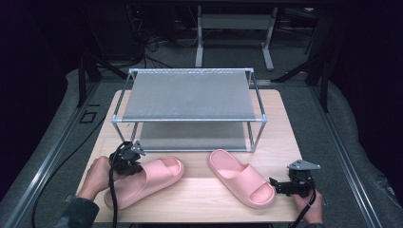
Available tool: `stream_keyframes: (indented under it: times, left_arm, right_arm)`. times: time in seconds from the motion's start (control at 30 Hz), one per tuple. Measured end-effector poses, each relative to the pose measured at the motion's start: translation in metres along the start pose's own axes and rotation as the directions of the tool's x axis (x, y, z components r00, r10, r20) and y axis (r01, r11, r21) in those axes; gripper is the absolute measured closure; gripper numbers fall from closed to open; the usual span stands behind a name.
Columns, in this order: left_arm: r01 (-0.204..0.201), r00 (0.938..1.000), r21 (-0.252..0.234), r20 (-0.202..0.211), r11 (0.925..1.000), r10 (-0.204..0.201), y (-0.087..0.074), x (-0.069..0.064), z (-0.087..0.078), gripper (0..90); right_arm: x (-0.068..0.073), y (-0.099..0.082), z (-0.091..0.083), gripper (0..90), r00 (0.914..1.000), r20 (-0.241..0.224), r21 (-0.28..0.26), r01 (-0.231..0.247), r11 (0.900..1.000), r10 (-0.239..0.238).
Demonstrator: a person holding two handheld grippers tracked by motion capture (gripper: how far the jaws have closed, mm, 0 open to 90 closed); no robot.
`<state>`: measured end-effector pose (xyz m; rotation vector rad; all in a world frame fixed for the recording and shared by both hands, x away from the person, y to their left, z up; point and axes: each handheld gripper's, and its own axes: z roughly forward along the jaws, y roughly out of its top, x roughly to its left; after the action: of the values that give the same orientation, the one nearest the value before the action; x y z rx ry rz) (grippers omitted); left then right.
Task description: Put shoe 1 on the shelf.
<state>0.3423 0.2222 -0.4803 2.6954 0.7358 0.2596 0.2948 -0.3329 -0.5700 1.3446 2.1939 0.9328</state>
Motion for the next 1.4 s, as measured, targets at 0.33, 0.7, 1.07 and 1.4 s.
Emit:
stream_keyframes:
  times: [0.33,0.7,1.07,1.4]
  left_arm:
    - [-0.139,0.9865,-0.057,0.080,0.9887,0.143,0.018,0.016,-0.019,83.2]
    - [-0.231,0.9624,-0.081,0.128,0.9697,0.240,0.035,0.025,-0.027,83.1]
    - [-0.277,0.9466,-0.126,0.134,0.9525,0.293,0.055,0.028,-0.044,83.1]
    - [-0.339,0.9262,-0.152,0.120,0.9285,0.357,0.073,0.027,-0.056,83.1]
  right_arm:
    - [0.001,0.000,0.000,4.4,0.9999,0.013,-0.003,-0.001,1.0000,0.001]
    - [0.000,0.000,0.000,4.4,0.9999,0.013,-0.003,-0.001,1.0000,0.001]
    - [0.001,0.000,0.000,4.4,0.9999,0.013,-0.003,-0.001,1.0000,0.001]
    - [0.000,0.000,0.000,4.4,0.9999,0.012,-0.003,0.000,1.0000,0.000]
